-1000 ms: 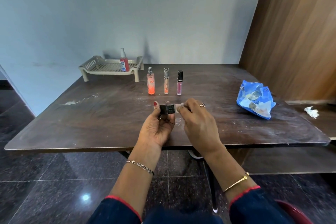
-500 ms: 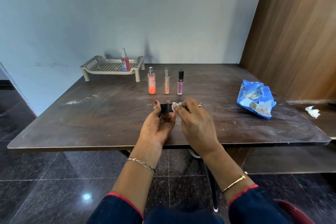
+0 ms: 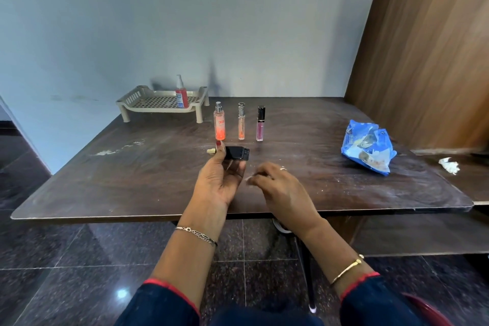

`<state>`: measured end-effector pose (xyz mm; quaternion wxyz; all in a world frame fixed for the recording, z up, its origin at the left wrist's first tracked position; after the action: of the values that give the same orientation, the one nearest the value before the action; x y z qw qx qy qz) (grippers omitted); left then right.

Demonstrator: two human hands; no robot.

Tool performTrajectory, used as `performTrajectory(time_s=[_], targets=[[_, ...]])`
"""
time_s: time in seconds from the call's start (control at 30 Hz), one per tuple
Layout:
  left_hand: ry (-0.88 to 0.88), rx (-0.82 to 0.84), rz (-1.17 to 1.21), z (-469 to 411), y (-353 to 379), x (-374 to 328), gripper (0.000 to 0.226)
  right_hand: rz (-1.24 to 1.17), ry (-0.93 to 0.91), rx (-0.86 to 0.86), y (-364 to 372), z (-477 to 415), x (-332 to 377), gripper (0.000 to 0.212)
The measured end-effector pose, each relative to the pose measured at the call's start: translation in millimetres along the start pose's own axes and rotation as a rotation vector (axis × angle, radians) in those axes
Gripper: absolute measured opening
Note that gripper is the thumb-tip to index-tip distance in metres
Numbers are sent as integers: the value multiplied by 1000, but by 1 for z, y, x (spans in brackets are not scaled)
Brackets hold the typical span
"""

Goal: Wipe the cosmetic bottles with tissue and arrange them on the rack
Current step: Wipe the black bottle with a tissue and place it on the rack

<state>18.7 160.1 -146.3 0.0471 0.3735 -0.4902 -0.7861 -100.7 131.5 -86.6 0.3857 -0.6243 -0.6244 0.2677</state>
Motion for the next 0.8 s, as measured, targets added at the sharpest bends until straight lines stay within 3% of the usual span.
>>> performTrajectory(time_s=[0.17,0.23,0.57,0.67,0.8], targets=[[13,-9,-69,-1,4,-5,11,-103,84,-313,-45,-5,-11,15],[7,-3,-72,0,6,1,12,-114,56,-355,-51,-15,-5,17],[-9,-15,-49,-7,-10,6,13,4,-55,-118,-16,-23,8,20],[112,-92,-148,-11,-28,-23,25,-81,34,5,-2,-38,-2,17],[295,-141,-261,-8,-44,-81,24,-136,103,161,22,-74,-1,19]])
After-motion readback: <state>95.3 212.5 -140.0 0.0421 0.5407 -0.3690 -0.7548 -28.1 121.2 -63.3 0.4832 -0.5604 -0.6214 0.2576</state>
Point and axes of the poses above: each hand's wrist, its own z-axis away from the middle knuckle, its own y-axis out of the palm, x = y × z, the point moved 9 cm from there along -z, towards the middle knuckle, and after that the axes turned 8 degrees about x, right-handed, at the moved point
